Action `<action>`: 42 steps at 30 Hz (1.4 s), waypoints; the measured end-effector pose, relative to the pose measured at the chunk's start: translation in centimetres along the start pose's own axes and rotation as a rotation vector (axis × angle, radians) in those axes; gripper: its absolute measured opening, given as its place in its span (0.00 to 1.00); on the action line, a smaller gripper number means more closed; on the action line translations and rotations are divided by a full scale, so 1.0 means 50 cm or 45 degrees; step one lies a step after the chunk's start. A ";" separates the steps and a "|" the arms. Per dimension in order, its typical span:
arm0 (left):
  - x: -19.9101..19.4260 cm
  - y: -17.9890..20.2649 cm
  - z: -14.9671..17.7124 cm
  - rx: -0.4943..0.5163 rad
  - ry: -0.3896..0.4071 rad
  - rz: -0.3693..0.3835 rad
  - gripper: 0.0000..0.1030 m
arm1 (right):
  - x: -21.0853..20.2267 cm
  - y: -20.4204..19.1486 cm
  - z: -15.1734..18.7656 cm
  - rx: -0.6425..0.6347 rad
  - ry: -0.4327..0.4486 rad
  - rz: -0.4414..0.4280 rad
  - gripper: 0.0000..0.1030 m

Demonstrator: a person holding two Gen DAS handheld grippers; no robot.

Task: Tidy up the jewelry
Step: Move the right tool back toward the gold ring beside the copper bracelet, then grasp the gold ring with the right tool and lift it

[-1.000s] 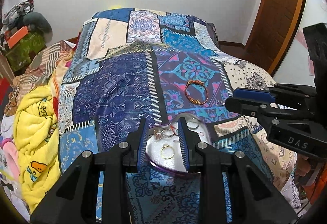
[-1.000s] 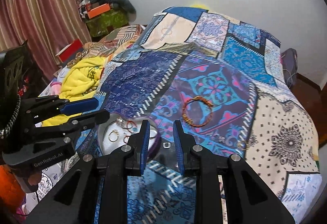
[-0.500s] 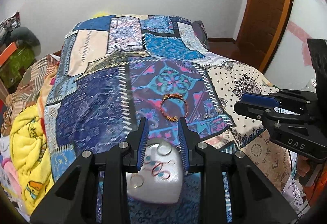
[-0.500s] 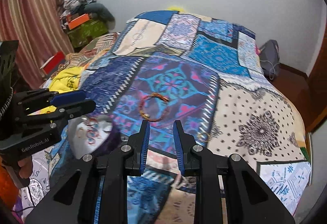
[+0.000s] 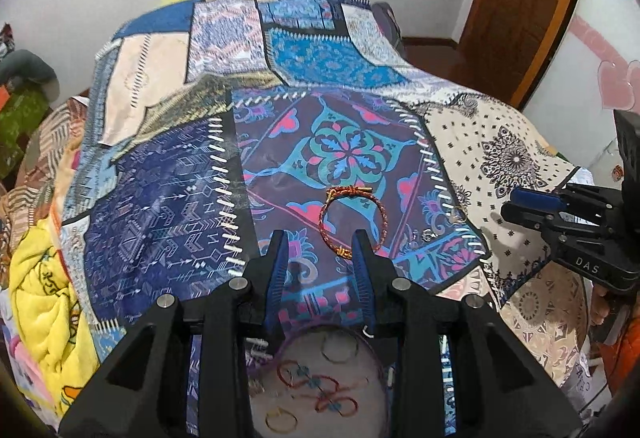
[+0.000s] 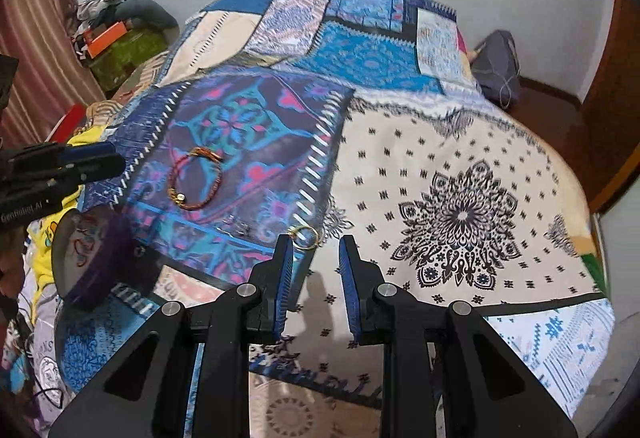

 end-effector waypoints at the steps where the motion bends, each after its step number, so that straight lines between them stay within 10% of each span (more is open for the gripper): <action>1: 0.008 -0.002 -0.004 0.006 -0.018 0.006 0.31 | 0.006 0.004 0.001 0.003 -0.011 -0.007 0.21; 20: 0.133 -0.002 -0.025 0.090 -0.317 0.099 0.31 | 0.105 -0.028 -0.004 -0.143 -0.167 -0.026 0.21; 24: 0.141 0.006 -0.025 0.104 -0.315 0.094 0.29 | 0.109 -0.031 -0.005 -0.161 -0.162 -0.011 0.21; 28: 0.148 0.003 -0.027 0.088 -0.297 0.080 0.05 | 0.115 -0.030 -0.009 -0.148 -0.159 -0.017 0.20; 42: 0.060 0.010 -0.043 0.115 -0.131 0.048 0.01 | 0.086 -0.023 -0.018 -0.106 -0.116 -0.065 0.05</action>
Point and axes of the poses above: each gripper's, at about its wrist camera, not at the fingertips, and x roughly the way its jaws point, y to its right, z to its underside, the point moved 3 cm from there along x, roughly the way its jaws point, and after that the axes turned 1 degree about -y, right-handed, at the moved point
